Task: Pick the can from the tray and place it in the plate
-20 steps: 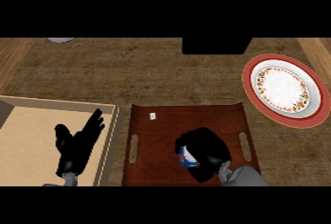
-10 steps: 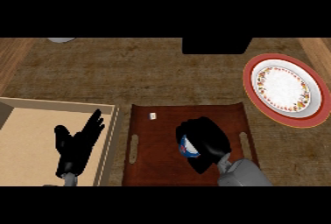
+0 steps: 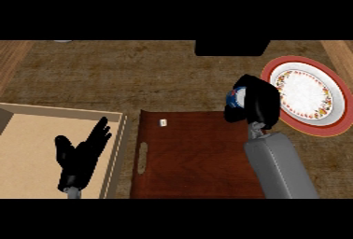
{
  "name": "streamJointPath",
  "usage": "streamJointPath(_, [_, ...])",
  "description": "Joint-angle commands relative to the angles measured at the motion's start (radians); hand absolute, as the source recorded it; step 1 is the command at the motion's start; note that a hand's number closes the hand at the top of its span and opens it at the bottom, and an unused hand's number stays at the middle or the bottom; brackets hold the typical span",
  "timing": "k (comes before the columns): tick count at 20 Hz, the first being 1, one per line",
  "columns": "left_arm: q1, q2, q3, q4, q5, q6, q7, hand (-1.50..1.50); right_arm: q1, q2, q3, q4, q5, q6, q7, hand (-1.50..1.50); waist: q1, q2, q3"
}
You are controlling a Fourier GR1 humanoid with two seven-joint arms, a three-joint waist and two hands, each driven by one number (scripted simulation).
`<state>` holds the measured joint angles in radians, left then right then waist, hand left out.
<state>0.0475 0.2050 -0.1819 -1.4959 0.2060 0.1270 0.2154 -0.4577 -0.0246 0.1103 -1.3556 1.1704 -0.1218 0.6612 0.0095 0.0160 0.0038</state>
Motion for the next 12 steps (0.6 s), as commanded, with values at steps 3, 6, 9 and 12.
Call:
streamJointPath(3, [-0.02, -0.005, -0.021, 0.004, -0.011, -0.008, 0.005, 0.0, -0.184, 0.013, -0.16, 0.067, 0.238, -0.239, 0.351, 1.5, 0.048, 0.014, -0.008])
streamJointPath(6, [-0.045, -0.005, -0.026, -0.002, -0.012, -0.013, 0.021, 0.0, -0.244, 0.01, -0.217, 0.126, 0.372, -0.335, 0.502, 1.5, 0.062, 0.019, -0.007])
streamJointPath(9, [-0.069, -0.023, -0.017, 0.014, -0.009, 0.001, 0.013, 0.0, -0.291, 0.02, -0.279, 0.173, 0.487, -0.427, 0.604, 1.5, 0.06, 0.02, -0.006])
streamJointPath(12, [-0.051, -0.002, -0.014, 0.015, -0.001, -0.029, -0.001, 0.0, -0.323, 0.017, -0.356, 0.209, 0.559, -0.522, 0.637, 1.5, 0.074, 0.021, -0.004])
